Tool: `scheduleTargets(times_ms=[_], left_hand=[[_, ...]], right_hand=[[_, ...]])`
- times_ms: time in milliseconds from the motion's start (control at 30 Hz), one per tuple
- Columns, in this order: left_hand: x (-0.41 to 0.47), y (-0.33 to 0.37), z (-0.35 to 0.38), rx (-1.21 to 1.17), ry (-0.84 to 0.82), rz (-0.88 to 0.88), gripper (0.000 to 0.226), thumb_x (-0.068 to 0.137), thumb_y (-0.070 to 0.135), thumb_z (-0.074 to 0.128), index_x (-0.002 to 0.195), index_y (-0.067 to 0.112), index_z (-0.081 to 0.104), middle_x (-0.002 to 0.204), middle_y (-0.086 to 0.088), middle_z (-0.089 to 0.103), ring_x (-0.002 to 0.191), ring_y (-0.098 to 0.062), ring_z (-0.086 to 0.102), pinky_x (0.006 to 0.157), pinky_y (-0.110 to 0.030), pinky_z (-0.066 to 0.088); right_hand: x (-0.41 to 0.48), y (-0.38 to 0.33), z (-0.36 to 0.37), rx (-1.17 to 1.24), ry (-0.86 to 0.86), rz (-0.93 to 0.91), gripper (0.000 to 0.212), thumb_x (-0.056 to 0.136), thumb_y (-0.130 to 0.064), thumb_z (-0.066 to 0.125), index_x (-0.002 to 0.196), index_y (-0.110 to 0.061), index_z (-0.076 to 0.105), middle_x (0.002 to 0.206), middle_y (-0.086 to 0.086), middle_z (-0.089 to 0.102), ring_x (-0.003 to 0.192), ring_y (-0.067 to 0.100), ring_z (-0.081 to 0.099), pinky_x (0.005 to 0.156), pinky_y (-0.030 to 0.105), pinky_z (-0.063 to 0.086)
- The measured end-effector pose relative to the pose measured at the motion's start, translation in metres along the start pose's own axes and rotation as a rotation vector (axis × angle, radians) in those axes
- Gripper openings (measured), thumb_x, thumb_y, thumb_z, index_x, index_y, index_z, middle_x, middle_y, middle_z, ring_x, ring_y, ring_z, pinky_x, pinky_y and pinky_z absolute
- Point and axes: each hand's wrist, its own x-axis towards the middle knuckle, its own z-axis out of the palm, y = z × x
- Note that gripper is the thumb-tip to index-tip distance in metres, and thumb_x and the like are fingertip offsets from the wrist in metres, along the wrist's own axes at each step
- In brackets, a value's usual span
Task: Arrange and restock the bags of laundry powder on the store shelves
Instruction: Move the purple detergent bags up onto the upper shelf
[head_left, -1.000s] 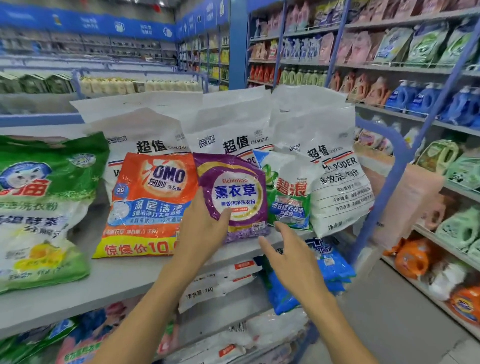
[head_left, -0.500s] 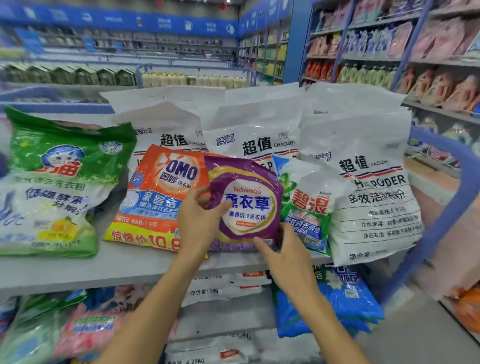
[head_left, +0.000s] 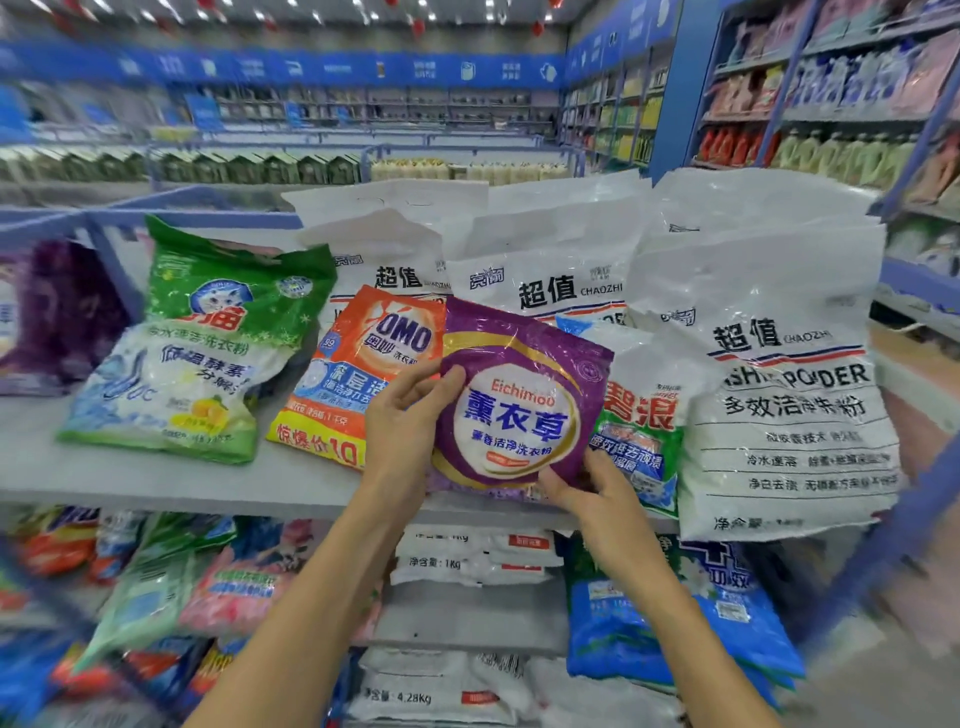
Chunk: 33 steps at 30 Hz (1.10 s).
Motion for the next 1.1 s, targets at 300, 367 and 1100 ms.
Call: scheduleTargets(times_ms=[300, 367, 1100], left_hand=[[-0.006, 0.001, 0.001, -0.033, -0.111, -0.055, 0.04, 0.082, 0.012, 0.076, 0.121, 0.013, 0.065, 0.103, -0.005, 0.077, 0.089, -0.018, 0.076, 0.072, -0.029, 0.06], [-0.014, -0.006, -0.013, 0.194, -0.208, -0.089, 0.046, 0.078, 0.018, 0.081, 0.121, 0.015, 0.066, 0.111, -0.005, 0.077, 0.098, -0.02, 0.075, 0.082, -0.031, 0.059], [-0.083, 0.05, -0.193, 0.327, -0.19, -0.207, 0.027, 0.076, 0.037, 0.081, 0.095, 0.017, 0.08, 0.095, -0.003, 0.08, 0.09, -0.017, 0.076, 0.094, -0.037, 0.055]], right_hand=[[-0.013, -0.002, 0.013, 0.261, 0.142, -0.093, 0.014, 0.102, -0.029, 0.061, 0.112, -0.034, 0.068, 0.108, -0.015, 0.076, 0.103, 0.005, 0.068, 0.086, 0.017, 0.052], [-0.015, -0.004, 0.017, 0.298, 0.183, -0.117, 0.013, 0.103, -0.029, 0.06, 0.112, -0.032, 0.069, 0.107, -0.012, 0.075, 0.104, 0.009, 0.068, 0.089, 0.021, 0.053], [-0.029, -0.085, 0.157, 0.561, -0.317, 0.113, 0.041, 0.077, -0.02, 0.081, 0.116, -0.011, 0.072, 0.107, 0.014, 0.078, 0.097, 0.034, 0.076, 0.088, 0.046, 0.06]])
